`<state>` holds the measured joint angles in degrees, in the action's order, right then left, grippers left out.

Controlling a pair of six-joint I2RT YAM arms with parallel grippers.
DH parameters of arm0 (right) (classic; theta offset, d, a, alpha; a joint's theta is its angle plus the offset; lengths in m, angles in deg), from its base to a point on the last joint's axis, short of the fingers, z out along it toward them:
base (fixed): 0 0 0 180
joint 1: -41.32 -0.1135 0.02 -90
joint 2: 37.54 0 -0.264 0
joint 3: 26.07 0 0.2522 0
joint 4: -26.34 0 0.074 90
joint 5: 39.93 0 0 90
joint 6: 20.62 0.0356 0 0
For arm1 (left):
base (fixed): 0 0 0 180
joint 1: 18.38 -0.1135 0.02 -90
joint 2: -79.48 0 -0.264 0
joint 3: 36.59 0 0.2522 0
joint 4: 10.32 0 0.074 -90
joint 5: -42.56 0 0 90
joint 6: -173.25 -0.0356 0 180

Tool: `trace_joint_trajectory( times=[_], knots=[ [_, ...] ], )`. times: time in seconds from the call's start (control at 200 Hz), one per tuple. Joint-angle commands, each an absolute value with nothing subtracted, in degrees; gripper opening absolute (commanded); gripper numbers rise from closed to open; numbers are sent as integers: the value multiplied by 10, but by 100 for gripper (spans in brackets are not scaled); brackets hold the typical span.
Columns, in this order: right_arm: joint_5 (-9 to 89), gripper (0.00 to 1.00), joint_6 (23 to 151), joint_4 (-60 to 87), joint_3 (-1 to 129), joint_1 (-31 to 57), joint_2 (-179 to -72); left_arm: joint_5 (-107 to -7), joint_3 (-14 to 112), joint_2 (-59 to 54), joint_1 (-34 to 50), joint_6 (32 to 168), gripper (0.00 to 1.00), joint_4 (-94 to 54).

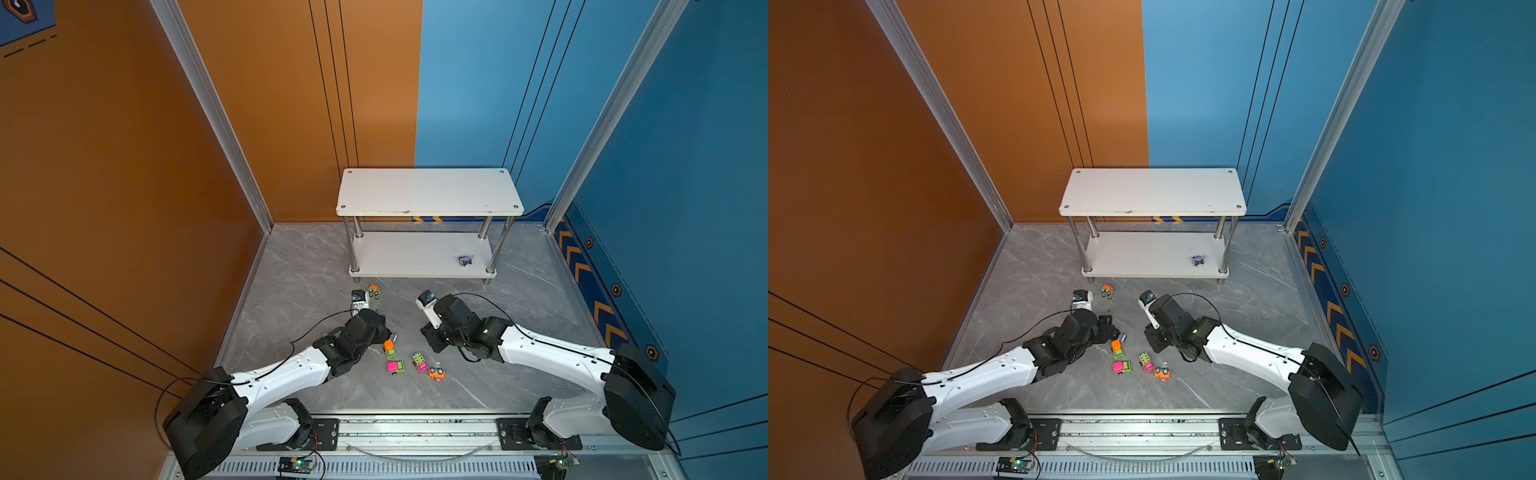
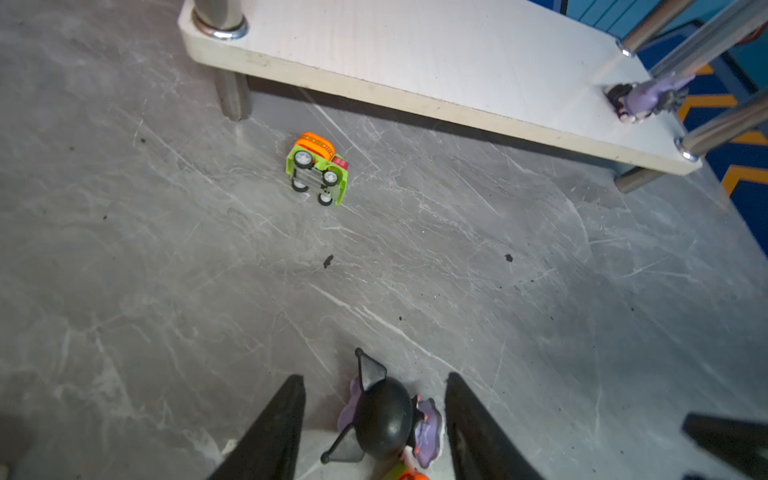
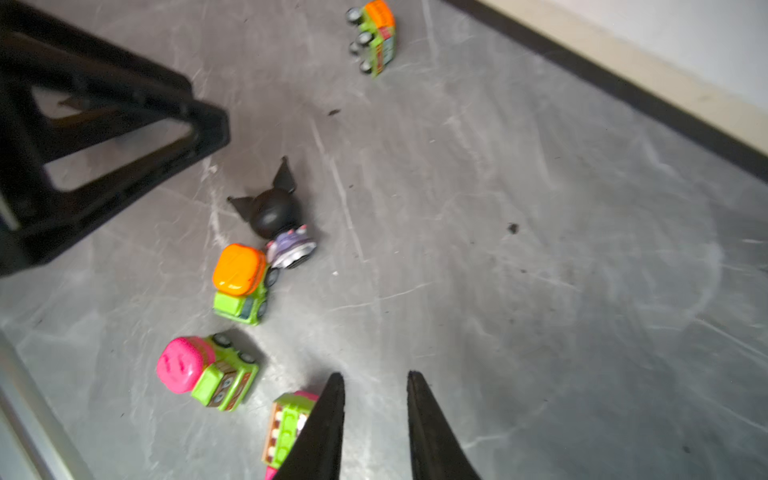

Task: Place and organize the plastic toys onto the shelf
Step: 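Move the right gripper over the black-and-purple figure while the left gripper shifts nearer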

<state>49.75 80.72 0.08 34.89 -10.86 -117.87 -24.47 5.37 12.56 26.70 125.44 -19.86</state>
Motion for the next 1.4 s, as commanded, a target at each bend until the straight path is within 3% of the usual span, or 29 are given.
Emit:
trace_joint_trajectory(
  times=[0.0, 0.17, 0.285, 0.375, 0.425, 0.536, 0.606, 1.051, 1.396],
  knots=[
    [480, 22, 792, -16, 377, -139, -1204, -191, 40, 155, 270, 1301, 47, -232],
    [478, 19, 793, 1, 396, -159, -1234, -129, 69, 196, 268, 1339, 46, -378],
    [509, 24, 780, -5, 419, -173, -1251, -96, 86, 231, 246, 1390, 61, -501],
    [530, 28, 769, -14, 443, -178, -1273, -109, 77, 256, 221, 1412, 63, -543],
    [531, 27, 766, -21, 458, -178, -1286, -123, 65, 270, 212, 1419, 63, -543],
    [513, 6, 763, -21, 486, -178, -1324, -145, 44, 286, 205, 1429, 57, -527],
    [502, 0, 763, -19, 499, -178, -1349, -155, 42, 284, 206, 1430, 53, -517],
    [518, 0, 778, -54, 557, -150, -1451, -183, 41, 263, 197, 1409, 51, -477],
    [500, 0, 779, -58, 648, -73, -1513, -216, 21, 287, 153, 1383, 52, -454]
  ],
)
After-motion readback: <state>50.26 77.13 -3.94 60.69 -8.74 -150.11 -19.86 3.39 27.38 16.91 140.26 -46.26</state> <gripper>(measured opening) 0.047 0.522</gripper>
